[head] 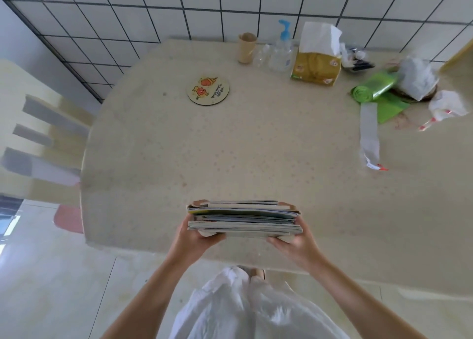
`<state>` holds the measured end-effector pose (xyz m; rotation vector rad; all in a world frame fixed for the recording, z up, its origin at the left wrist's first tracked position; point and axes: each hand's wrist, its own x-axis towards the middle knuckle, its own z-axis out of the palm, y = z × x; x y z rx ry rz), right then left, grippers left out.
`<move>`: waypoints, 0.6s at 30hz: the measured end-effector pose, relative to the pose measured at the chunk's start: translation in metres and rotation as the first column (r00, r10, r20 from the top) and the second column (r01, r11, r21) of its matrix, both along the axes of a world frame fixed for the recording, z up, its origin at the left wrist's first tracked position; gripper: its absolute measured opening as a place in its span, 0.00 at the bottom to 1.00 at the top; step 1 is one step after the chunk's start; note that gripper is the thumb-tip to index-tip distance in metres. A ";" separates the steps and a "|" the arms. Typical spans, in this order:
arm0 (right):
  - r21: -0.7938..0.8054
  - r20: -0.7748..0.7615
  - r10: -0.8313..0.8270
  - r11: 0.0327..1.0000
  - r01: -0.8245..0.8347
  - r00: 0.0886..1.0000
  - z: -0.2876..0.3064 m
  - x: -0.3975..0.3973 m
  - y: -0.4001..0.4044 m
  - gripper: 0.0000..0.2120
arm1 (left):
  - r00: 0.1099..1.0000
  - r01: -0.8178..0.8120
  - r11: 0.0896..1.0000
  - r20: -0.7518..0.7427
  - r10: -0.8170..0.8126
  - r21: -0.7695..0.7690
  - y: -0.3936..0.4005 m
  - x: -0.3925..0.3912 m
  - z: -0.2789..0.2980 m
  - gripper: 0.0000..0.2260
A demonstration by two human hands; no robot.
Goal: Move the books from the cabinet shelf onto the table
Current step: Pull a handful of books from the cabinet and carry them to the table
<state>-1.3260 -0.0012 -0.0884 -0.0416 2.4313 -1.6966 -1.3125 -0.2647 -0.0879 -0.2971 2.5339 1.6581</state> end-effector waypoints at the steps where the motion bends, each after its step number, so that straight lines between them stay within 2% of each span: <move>1: 0.005 0.014 0.004 1.000 -0.004 1.000 -0.003 -0.002 0.003 0.33 | 1.000 0.014 1.000 -0.003 -0.014 -0.003 0.000 -0.001 -0.001 0.27; 5: -0.030 0.113 0.006 1.000 -0.002 0.994 -0.011 -0.003 0.008 0.33 | 1.000 -0.001 1.000 0.011 0.001 0.006 -0.001 0.001 -0.007 0.20; 10: 0.001 0.103 0.018 1.000 -0.018 0.995 -0.018 0.001 0.013 0.28 | 0.998 -0.006 1.000 0.065 0.004 0.030 -0.002 -0.002 -0.013 0.20; 12: 0.023 0.111 0.034 0.999 -0.037 0.993 -0.019 -0.002 0.015 0.30 | 0.995 -0.004 1.000 0.103 0.002 0.025 -0.004 -0.002 -0.018 0.21; 15: 0.000 0.183 0.044 0.999 -0.044 0.982 -0.019 -0.008 0.018 0.38 | 0.993 0.003 1.000 0.122 -0.001 -0.022 -0.008 -0.003 -0.025 0.25; 18: -0.048 0.217 0.083 0.996 -0.075 0.973 -0.015 -0.015 0.017 0.26 | 0.992 -0.008 0.995 0.122 0.019 -0.095 -0.005 -0.006 -0.018 0.22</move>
